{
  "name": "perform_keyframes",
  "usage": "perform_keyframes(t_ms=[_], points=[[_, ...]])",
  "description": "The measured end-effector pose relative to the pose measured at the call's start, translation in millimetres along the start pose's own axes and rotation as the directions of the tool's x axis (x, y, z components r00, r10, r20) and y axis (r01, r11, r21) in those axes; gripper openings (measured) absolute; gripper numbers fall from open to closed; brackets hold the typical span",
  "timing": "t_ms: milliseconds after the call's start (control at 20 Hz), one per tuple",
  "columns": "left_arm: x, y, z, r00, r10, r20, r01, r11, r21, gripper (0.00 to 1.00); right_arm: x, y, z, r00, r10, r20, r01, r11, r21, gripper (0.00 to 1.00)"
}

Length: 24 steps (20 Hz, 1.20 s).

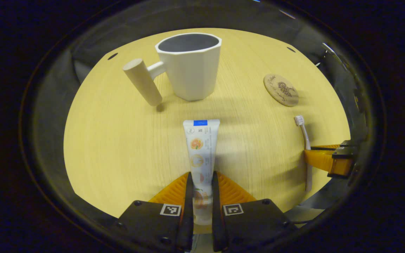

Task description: Put the toothbrush and toothpaste on the desktop into the cup, then pick up the cup and place it on the coaster on the desktop.

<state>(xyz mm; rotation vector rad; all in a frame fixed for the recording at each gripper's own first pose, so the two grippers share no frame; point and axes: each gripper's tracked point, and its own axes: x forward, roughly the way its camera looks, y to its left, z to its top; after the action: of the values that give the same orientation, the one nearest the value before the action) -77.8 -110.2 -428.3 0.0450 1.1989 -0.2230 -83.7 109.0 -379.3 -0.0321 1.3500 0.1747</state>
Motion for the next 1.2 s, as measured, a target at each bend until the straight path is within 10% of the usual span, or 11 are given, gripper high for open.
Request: perform_keyframes(t_ms=[1200], points=[[-128, -10, 89, 0.958, -0.134, 0.254, 0.145, 0.989, -0.026, 0.29, -38, 7, 27, 0.983, 0.145, 0.113, -0.160, 0.978, 0.135, 0.02]])
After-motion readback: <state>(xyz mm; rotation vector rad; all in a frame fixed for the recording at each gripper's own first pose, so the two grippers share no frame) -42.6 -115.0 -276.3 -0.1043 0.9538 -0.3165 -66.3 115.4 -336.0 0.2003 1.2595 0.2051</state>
